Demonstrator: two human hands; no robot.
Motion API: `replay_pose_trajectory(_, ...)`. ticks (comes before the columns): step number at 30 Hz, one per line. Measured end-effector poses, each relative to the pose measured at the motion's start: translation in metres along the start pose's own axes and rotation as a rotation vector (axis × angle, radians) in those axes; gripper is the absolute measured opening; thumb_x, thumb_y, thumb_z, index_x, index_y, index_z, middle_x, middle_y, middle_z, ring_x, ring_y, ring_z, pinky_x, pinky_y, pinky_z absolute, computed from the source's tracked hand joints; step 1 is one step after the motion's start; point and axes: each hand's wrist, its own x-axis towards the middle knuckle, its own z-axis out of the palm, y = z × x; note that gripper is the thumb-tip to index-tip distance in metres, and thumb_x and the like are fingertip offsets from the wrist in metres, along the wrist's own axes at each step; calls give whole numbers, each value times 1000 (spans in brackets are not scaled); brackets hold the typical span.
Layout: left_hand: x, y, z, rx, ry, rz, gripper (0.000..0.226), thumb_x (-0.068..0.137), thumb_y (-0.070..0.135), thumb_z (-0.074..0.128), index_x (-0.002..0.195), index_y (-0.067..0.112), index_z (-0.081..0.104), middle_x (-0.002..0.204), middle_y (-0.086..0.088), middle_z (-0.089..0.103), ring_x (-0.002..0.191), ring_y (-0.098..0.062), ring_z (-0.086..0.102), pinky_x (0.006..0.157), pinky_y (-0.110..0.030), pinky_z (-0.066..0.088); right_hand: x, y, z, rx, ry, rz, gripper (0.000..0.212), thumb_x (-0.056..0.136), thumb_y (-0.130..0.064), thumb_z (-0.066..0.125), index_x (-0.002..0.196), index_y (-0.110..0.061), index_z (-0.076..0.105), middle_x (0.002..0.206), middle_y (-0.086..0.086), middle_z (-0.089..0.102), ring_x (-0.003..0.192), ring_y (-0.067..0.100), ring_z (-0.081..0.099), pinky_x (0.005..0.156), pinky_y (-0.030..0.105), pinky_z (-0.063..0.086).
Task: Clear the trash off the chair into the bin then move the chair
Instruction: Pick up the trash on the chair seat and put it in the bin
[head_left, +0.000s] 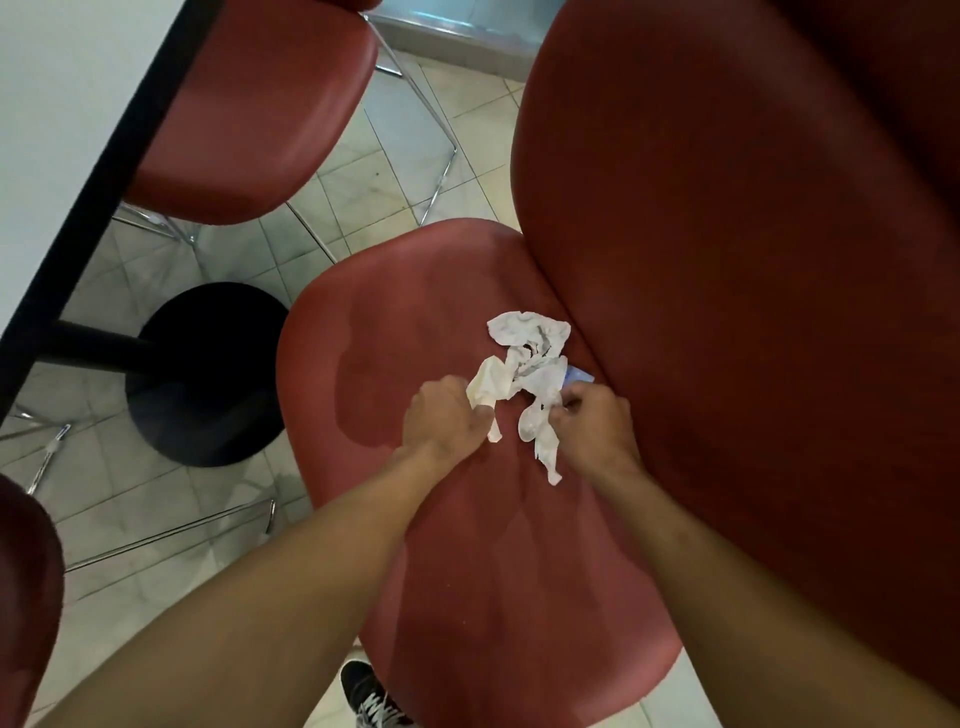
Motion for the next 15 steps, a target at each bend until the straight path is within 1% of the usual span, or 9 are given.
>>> replay_pose_trajectory(3, -32, -7, -16, -151, -10, -56, 20, 73, 30, 59, 82, 15, 70, 74, -5, 70, 75, -28, 66, 68, -34, 55, -32, -11, -9, 61, -2, -6, 8, 81, -18, 61, 83, -17, 69, 76, 3, 69, 73, 24, 65, 67, 31, 52)
replay_pose_trajectory(6, -61, -14, -31, -227, 9, -94, 17, 75, 26, 60, 80, 16, 72, 69, -2, 68, 72, -25, 64, 60, -27, 46, -61, -22, -15, 68, -11, -17, 7, 81, -16, 62, 82, -15, 68, 71, 0, 63, 71, 22, 61, 63, 26, 45)
replay_pose_trajectory(8, -85, -20, -42, -255, 25, -108, 14, 76, 25, 61, 78, 16, 72, 64, 2, 65, 66, -21, 61, 55, -25, 40, -85, -31, -16, 64, -12, -40, 6, 81, -17, 63, 81, -15, 68, 71, -1, 63, 73, 20, 60, 64, 26, 45)
replay_pose_trajectory(10, -109, -30, -53, -281, 44, -116, 14, 77, 25, 61, 77, 17, 72, 63, 4, 63, 61, -16, 59, 51, -24, 37, -111, -40, -14, 75, -17, -62, 6, 82, -16, 63, 81, -14, 68, 72, -1, 64, 72, 19, 59, 63, 25, 45)
replay_pose_trajectory(13, -145, -51, -64, -314, 75, -118, 14, 78, 26, 61, 78, 17, 72, 67, 3, 66, 58, -9, 59, 46, -19, 36, -148, -52, -8, 85, -38, -94, 8, 84, -15, 61, 81, -14, 68, 73, -2, 66, 68, 13, 58, 53, 15, 39)
replay_pose_trajectory(15, -167, -65, -70, -331, 95, -122, 14, 77, 27, 61, 76, 17, 71, 66, 3, 66, 60, -11, 60, 47, -19, 36, -171, -60, -2, 79, -52, -109, 10, 85, -17, 61, 81, -15, 69, 70, -4, 65, 64, 11, 57, 50, 15, 39)
